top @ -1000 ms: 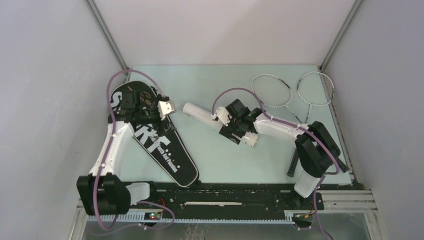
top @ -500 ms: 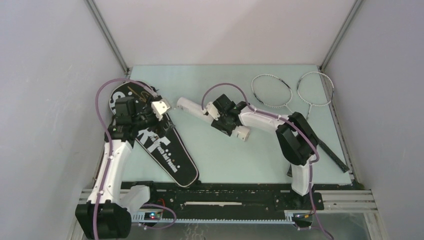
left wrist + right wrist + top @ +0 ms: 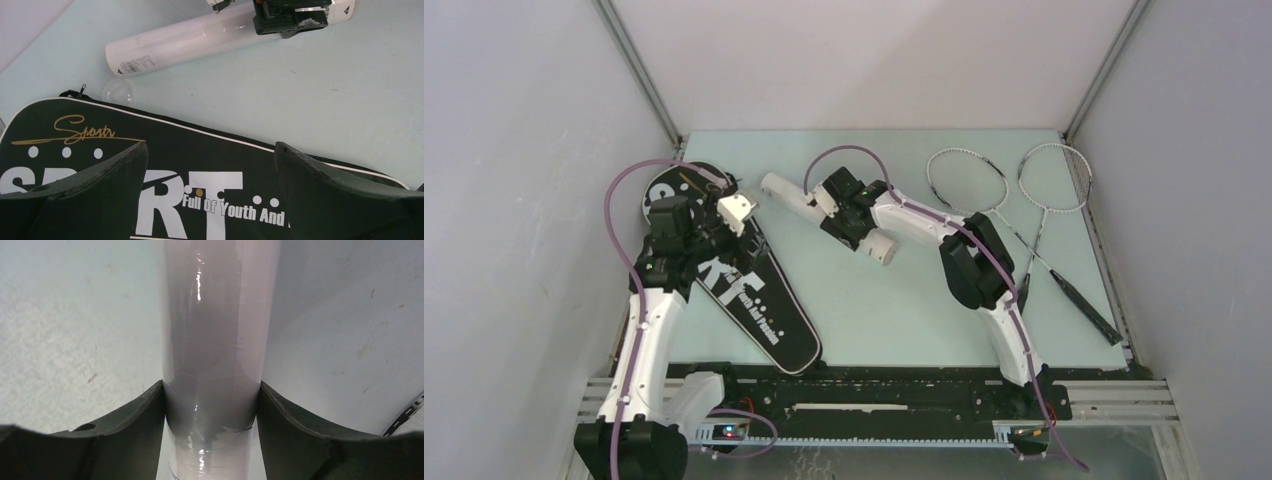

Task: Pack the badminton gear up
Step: Move the shuttle tube to the center of the board.

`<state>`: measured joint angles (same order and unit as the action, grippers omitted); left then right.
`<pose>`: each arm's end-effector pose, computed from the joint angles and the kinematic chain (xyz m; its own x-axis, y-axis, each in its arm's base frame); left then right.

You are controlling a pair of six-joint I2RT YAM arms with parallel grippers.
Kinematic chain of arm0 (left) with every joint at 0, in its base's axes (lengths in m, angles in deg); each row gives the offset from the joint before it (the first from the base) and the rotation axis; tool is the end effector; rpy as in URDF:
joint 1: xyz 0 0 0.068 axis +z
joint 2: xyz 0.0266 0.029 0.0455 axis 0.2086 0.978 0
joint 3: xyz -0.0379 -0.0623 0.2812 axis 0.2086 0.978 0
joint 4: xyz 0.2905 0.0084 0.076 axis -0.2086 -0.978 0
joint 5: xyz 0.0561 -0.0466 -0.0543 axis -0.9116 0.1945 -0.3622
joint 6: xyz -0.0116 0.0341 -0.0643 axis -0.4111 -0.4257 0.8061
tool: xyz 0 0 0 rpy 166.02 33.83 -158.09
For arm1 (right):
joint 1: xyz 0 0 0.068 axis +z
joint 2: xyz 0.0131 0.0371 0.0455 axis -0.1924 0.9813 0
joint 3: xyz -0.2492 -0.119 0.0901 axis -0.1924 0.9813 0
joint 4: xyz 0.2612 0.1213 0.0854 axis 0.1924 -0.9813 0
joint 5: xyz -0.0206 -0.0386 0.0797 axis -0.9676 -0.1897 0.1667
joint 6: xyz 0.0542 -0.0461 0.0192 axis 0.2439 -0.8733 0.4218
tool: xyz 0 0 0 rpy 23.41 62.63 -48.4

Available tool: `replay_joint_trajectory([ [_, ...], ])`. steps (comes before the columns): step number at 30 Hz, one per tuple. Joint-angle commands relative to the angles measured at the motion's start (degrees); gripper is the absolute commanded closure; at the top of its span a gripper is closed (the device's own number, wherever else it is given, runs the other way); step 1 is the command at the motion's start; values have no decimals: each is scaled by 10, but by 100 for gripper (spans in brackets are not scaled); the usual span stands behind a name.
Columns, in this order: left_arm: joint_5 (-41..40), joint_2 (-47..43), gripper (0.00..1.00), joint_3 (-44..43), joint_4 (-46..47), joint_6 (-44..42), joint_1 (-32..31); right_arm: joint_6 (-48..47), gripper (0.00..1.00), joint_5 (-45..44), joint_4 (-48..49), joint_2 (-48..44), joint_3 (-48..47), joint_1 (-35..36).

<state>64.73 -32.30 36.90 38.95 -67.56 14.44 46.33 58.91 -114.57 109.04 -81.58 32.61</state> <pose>0.2411 -0.0249 0.3210 -0.2126 0.4651 -0.8594 0.6794 0.7024 0.2121 0.3978 0.3715 0.1648 -0.3532 -0.8409 -0.4101 -0.8404 0.4778 -0.2559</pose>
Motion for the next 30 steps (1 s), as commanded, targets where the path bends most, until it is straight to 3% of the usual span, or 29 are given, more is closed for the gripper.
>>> replay_joint_trajectory([
  [1,-17,-7,0,-28,12,32,2,20,39,7,-20,29,-84,13],
  [10,-34,-6,0,-27,35,71,2,27,35,18,-49,109,-210,27],
  [14,-61,3,0,-42,34,101,2,27,26,8,-51,105,-214,27],
  [23,-138,0,0,-30,45,106,5,14,2,23,0,-28,-113,18],
  [30,-252,17,0,8,97,176,7,14,0,51,-12,-100,-102,23],
])
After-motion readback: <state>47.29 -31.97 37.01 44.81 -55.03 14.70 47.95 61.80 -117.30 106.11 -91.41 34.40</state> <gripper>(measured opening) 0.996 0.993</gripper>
